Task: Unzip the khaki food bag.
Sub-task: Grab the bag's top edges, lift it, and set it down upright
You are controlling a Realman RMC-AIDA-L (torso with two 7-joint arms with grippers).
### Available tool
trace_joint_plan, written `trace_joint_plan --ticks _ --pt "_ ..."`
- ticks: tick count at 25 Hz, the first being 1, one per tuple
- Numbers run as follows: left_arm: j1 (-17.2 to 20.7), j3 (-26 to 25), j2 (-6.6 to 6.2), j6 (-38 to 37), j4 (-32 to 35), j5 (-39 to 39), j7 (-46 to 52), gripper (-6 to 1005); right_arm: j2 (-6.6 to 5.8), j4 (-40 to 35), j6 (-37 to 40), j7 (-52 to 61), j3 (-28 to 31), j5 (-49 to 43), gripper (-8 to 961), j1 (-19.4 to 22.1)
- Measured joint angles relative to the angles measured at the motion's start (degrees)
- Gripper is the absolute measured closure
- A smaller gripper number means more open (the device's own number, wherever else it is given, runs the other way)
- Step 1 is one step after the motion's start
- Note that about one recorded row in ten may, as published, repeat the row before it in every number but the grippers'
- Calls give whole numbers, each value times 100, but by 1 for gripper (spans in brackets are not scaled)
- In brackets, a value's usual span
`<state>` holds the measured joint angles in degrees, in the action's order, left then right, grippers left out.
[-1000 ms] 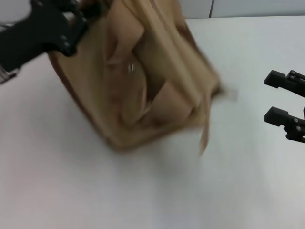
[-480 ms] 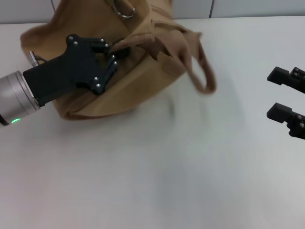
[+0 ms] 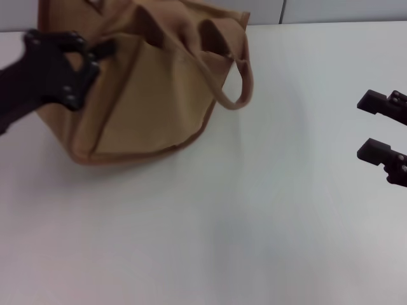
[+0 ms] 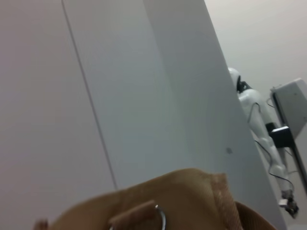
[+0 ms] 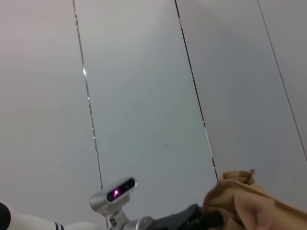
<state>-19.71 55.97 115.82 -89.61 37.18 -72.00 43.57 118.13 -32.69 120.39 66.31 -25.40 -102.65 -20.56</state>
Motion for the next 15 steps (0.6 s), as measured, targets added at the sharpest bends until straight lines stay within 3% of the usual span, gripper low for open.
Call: trace_joint_plan --ticks 4,9,12,15 --pt "6 -392 -266 -392 1 -3 288 946 8 0 3 3 0 0 271 7" --pt "5 -442 -384 -465 46 -3 462 946 9 0 17 6 0 0 274 8" --pt "-1 -402 -355 -471 62 -36 498 946 9 0 60 10 0 0 277 8" --pt "15 -387 -187 -477 66 -250 367 946 9 -1 83 11 0 0 279 8"
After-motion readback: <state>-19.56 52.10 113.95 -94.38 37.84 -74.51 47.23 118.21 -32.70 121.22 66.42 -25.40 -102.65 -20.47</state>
